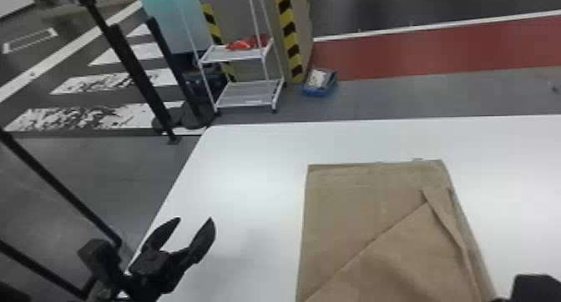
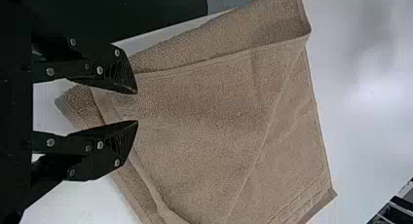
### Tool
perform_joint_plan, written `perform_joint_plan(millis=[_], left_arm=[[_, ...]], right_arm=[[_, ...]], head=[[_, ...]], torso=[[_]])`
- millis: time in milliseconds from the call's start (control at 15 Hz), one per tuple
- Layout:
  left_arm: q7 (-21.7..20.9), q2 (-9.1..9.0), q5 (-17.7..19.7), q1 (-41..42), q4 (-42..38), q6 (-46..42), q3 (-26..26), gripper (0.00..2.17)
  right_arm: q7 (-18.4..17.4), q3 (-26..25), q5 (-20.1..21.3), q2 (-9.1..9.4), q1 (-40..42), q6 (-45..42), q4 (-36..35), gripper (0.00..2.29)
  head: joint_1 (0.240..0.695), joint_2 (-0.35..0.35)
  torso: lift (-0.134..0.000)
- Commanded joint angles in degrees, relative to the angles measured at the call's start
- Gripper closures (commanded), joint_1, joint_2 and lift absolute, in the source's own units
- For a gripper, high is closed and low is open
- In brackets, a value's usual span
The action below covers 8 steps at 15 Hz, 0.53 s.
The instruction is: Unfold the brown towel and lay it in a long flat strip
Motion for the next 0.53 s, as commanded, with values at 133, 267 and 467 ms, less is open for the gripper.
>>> perform_joint_plan(millis=[133,267,467], left_arm=[[0.0,-0.32,-0.1,0.0,0.4,0.1,0.0,0.04],[0.0,-0.32,-0.1,-0.1,0.5,0.1,0.0,0.04],[0.0,-0.32,-0.2,-0.1,0.5,-0.1,-0.2,0.04]], right_arm=[[2.8,0.2,1.4,-0.45,0.4,-0.1,-0.4,0.36],[2.8,0.9,2.8,-0.45,0.3,-0.2,0.4,0.36],[2.0,3.3,6.1,-0.45,-0.9,-0.4,2.6,0.36]], head=[[0.695,0.350],[0.695,0.350],[0.695,0.350]], torso=[[-0.117],[-0.117],[-0.117]])
